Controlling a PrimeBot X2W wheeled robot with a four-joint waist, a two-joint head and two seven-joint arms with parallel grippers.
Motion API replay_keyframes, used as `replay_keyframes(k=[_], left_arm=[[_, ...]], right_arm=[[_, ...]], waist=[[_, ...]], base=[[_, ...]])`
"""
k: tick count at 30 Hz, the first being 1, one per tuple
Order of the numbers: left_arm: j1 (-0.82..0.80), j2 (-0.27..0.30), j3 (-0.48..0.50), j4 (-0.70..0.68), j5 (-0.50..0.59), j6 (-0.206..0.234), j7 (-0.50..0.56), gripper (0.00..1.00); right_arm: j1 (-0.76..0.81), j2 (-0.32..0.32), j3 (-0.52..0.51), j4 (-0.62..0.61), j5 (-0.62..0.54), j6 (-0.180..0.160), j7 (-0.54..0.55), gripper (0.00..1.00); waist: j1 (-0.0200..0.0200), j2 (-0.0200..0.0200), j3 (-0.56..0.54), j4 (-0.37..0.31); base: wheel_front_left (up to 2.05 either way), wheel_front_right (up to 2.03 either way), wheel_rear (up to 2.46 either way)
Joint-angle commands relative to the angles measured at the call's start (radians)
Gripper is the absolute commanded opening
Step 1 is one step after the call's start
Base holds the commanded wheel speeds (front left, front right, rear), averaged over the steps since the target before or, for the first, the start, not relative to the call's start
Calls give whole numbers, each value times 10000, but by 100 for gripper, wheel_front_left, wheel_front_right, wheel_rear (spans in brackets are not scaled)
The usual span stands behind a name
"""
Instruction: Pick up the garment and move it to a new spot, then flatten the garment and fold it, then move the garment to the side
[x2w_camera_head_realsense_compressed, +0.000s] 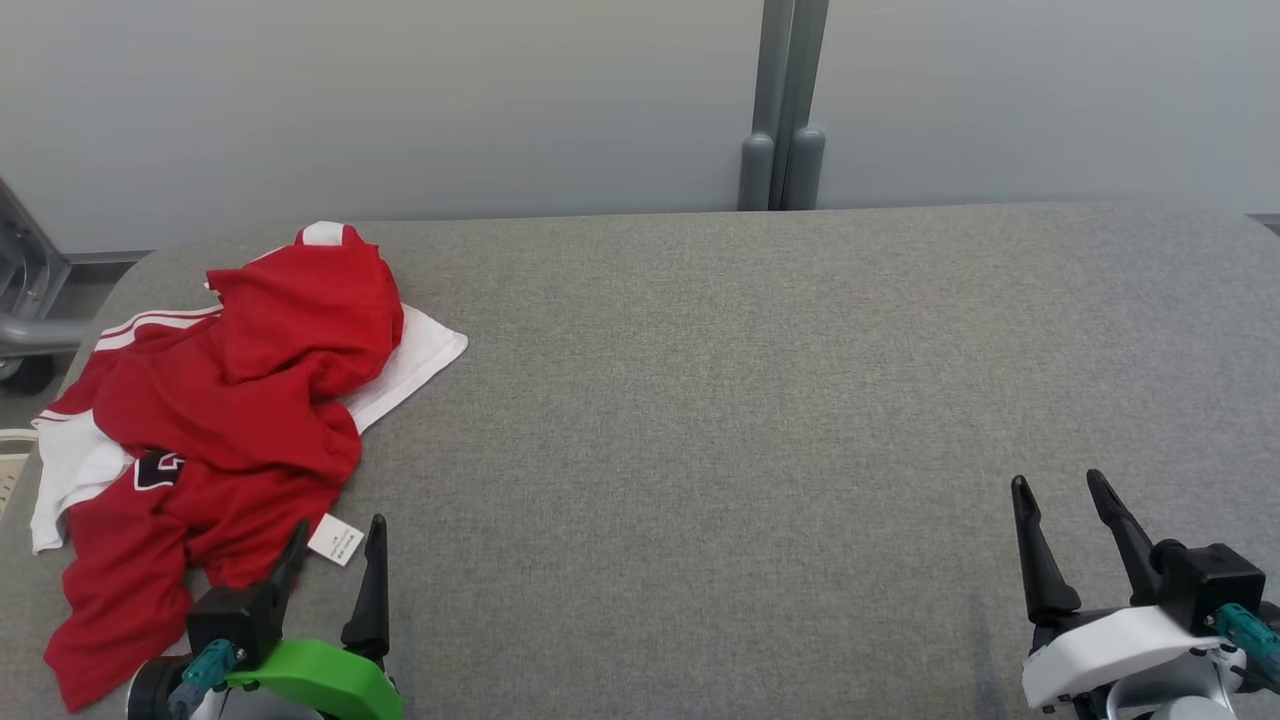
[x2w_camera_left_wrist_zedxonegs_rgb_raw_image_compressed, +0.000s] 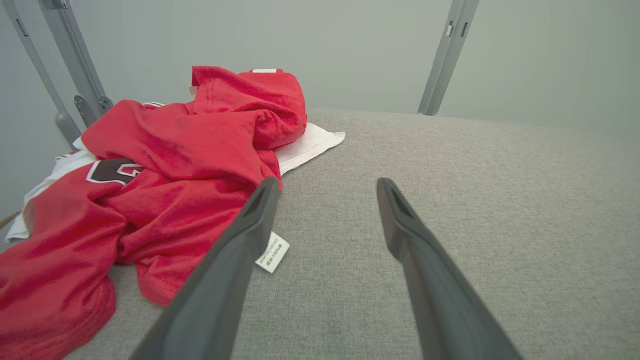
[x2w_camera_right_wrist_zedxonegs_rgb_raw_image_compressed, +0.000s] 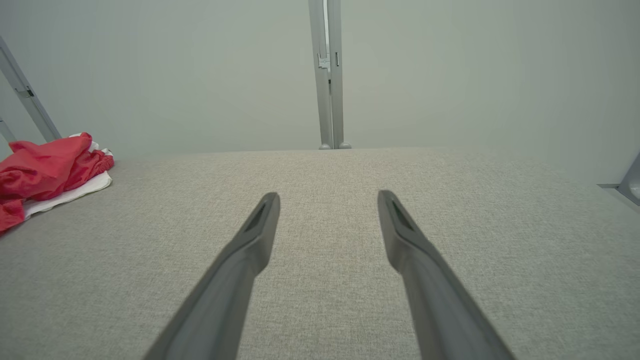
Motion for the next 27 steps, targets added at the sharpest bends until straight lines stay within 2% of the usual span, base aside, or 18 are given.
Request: replay_keyframes(k=[1,17,27], left_arm=[[-101,101,-21,20,228,-28,-76,100],[-83,198,-126,327,1200,-34,-377,100],[-174,159,-72,295,1178,-31,-353,100]], right_arm=[[110,-27,-33,-21,-224,3,-98,100],[378,145,-315,128,-939,4,-399,100],[269,211,-415,126,-970,4,-384,100]], waist=[[-1,-1,-6,5],[-1,-1,-102,98],[-1,-1,-63,127]], base=[[0,0,0],[0,0,0],[0,0,0]])
